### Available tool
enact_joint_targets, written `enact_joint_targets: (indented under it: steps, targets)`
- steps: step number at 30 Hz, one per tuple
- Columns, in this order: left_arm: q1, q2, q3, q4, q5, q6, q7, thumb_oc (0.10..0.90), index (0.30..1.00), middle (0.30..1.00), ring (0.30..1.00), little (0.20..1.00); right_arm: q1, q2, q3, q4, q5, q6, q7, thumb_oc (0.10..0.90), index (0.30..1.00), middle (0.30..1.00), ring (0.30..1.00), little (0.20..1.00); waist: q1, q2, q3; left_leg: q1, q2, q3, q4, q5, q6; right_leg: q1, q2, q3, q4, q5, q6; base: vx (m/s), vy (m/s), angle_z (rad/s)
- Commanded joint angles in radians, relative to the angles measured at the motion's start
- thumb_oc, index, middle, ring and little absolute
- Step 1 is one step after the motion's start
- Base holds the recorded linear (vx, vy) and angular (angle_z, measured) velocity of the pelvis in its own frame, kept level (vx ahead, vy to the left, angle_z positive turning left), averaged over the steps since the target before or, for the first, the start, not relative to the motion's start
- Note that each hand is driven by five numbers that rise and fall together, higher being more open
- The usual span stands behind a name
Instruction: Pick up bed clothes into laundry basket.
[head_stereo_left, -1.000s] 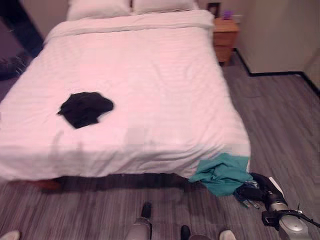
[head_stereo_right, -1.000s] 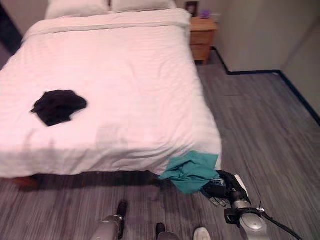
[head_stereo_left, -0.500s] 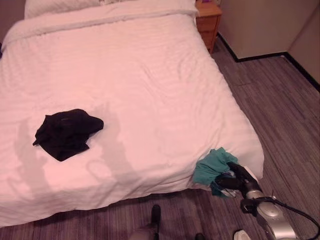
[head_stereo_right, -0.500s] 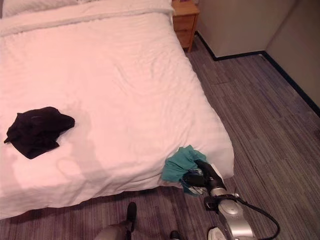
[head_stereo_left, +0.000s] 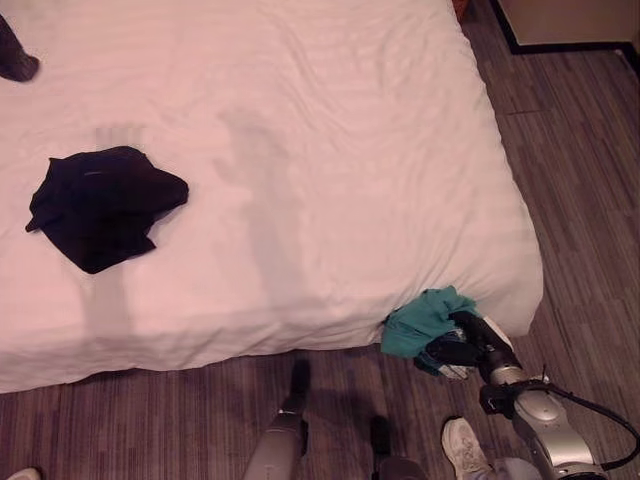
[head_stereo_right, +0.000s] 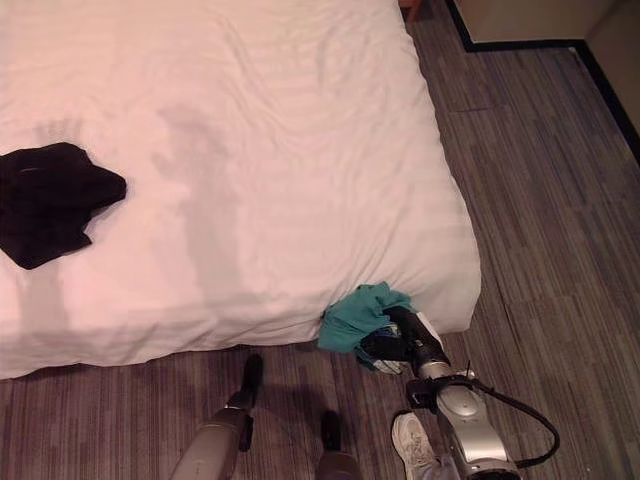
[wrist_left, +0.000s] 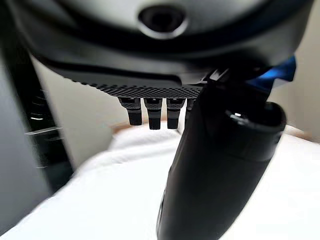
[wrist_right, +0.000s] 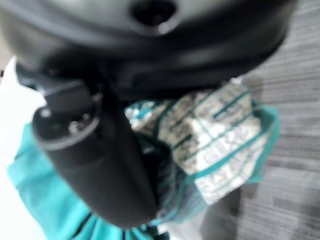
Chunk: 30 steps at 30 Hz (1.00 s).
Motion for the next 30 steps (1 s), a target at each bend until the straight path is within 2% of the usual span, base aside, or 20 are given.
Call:
enact_joint_targets:
  steps: [1,6,8,11,16,18,30]
  targets:
    - [-0.043,0.039,0.049,0.138,0.057,0.055,0.067,0.8,0.9,0.9,0.9,0.9,-0.03,-0.063,-0.074,-0.124,0.056,-0.073,-0.007,0.4,0.3,0.3,0.3,0.3,0.016,-0.039,-0.07,-0.012,0.045,0.014,0.055,-0.024,0.037,0.05,-0.043,0.043,0.027,0.17,0.05,0.02,0.049,-0.07]
    - [0.042,0.1,0.144,0.181,0.013,0.061,0.042,0.8,0.9,0.9,0.9,0.9,-0.018,-0.06,-0.069,-0.143,0.054,-0.071,-0.007,0.4,0.3,0.3,0.3,0.3,0.007,-0.06,-0.039,-0.021,0.055,0.04,0.055,-0.037,0.045,0.008,-0.047,0.06,0.044,0.22,0.061,0.02,0.059,-0.09]
    - [0.06,0.106,0.156,0.185,0.022,0.063,0.042,0.8,0.9,0.9,0.9,0.9,-0.014,-0.061,-0.068,-0.147,0.051,-0.071,-0.006,0.4,0.3,0.3,0.3,0.3,0.006,-0.062,-0.035,-0.021,0.057,0.044,0.054,-0.038,0.046,0.004,-0.048,0.061,0.045,0.229,0.063,0.03,0.037,-0.24]
    - [0.129,0.127,0.228,0.185,0.0,0.069,0.033,0.8,0.9,0.9,0.9,0.9,0.002,-0.056,-0.08,-0.155,0.048,-0.072,-0.006,0.4,0.3,0.3,0.3,0.3,0.004,-0.077,-0.016,-0.028,0.055,0.049,0.053,-0.044,0.051,-0.008,-0.053,0.06,0.049,0.256,0.068,0.04,0.061,-0.14]
    - [0.181,0.144,0.261,0.177,0.001,0.068,0.029,0.8,0.9,0.9,0.9,0.9,0.014,-0.049,-0.085,-0.162,0.047,-0.076,-0.005,0.4,0.3,0.3,0.3,0.3,0.004,-0.086,0.0,-0.044,0.046,0.046,0.057,-0.051,0.057,-0.025,-0.059,0.055,0.066,0.279,0.073,0.02,0.038,0.01]
    - [0.253,0.158,0.324,0.181,-0.033,0.067,0.007,0.8,0.9,0.9,0.9,0.9,0.013,-0.045,-0.08,-0.158,0.045,-0.074,-0.002,0.4,0.3,0.3,0.3,0.3,0.013,-0.089,0.011,-0.053,0.042,0.045,0.06,-0.056,0.061,-0.032,-0.063,0.043,0.074,0.295,0.078,0.02,0.044,0.05]
    - [0.464,0.158,0.52,0.16,-0.135,0.081,-0.031,0.8,0.9,0.9,0.9,0.9,-0.015,-0.044,-0.052,-0.142,0.029,-0.074,-0.011,0.4,0.3,0.3,0.3,0.3,0.028,-0.075,0.044,-0.092,0.021,0.026,0.077,-0.068,0.069,-0.054,-0.073,0.02,0.087,0.346,0.084,0.01,0.031,0.04]
